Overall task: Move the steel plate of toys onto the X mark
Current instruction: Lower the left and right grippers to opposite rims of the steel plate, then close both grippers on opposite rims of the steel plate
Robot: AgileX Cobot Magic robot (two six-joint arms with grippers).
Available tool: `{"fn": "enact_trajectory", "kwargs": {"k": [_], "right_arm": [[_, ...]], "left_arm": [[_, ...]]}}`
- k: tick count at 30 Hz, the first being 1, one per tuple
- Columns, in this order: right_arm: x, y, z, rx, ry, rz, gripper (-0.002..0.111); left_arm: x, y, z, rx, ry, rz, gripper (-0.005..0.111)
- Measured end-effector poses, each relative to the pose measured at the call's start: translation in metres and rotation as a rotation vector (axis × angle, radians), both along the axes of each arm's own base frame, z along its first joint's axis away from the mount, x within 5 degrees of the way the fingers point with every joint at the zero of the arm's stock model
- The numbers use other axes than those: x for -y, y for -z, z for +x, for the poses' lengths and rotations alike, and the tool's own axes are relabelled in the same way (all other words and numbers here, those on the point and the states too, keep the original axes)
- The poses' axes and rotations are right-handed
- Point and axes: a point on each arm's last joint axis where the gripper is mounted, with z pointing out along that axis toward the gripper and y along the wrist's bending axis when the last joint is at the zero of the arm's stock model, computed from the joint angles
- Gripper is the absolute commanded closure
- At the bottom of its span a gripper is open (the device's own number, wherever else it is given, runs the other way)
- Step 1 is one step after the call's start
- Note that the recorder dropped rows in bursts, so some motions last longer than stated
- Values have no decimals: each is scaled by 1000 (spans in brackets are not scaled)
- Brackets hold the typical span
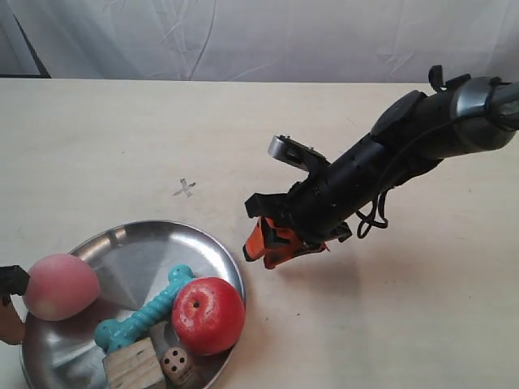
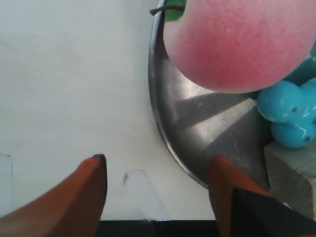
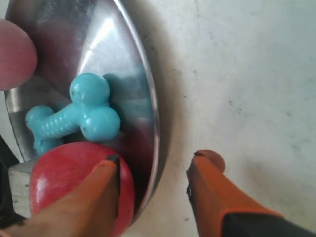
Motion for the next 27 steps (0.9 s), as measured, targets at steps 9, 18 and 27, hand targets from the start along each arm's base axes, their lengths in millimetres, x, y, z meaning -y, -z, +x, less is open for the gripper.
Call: {"fn": "enact_trajectory", "kwargs": {"k": [9,18,27], "right_arm": [[-19,-9,10,55,-44,26,50],[-18,-9,12,82,-57,-3,50],[-17,-8,15,99,-37,-19,50]], "left_arm": [[-1,25,13,-82,-12,5,49],[0,40,23,-83,-27,-11,49],[1,51,26,-116,-23,-27,49]]}}
